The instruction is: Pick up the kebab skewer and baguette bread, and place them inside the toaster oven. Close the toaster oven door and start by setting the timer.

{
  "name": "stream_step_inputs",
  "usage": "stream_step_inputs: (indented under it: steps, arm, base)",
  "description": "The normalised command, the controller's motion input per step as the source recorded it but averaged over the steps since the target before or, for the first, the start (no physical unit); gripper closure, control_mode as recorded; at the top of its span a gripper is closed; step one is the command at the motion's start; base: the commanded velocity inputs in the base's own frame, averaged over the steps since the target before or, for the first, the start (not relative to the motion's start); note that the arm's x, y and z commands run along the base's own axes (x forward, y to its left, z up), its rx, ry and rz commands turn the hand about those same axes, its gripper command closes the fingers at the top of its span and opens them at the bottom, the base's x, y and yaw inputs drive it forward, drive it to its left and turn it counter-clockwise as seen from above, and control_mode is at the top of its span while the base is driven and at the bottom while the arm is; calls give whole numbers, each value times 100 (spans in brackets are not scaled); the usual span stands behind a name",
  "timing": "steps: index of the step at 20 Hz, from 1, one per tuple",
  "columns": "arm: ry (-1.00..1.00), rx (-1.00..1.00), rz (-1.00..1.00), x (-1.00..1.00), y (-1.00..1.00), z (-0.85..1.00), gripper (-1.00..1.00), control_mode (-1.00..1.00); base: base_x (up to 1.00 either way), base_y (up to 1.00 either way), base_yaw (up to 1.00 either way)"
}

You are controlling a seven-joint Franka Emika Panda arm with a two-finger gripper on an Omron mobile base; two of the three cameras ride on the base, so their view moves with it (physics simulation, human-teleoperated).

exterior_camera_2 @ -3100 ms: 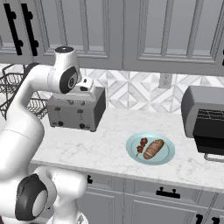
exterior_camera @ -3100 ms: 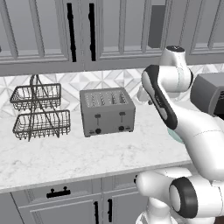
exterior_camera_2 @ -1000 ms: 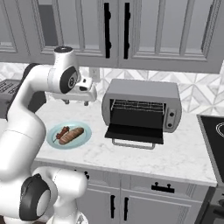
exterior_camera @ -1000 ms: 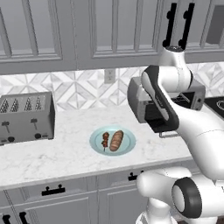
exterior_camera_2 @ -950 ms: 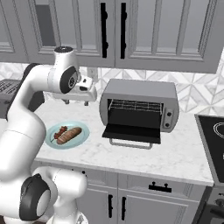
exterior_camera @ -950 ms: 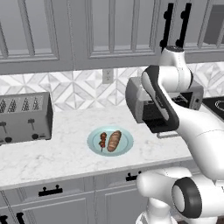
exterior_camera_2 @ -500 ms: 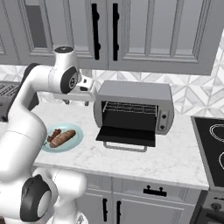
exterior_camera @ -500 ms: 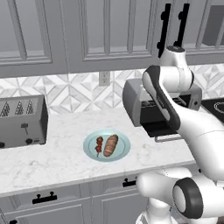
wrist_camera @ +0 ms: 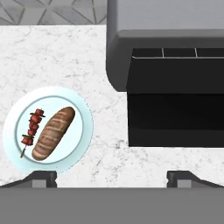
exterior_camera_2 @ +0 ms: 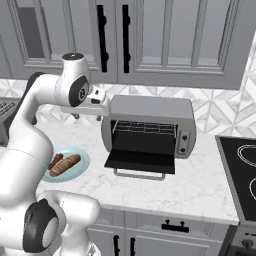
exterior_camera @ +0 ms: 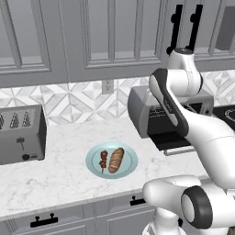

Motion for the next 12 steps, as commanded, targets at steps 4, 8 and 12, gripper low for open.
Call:
stream_step_inputs:
  steps: [4,8,12]
  arm:
    - [0,0,0,0,0,0,-100,100]
    - [0,0,0,0,0,0,-100,100]
    - [0,0,0,0,0,0,-100,100]
  base:
    - [27,-1,0]
    - [33,-3,0]
    - [19,0,0]
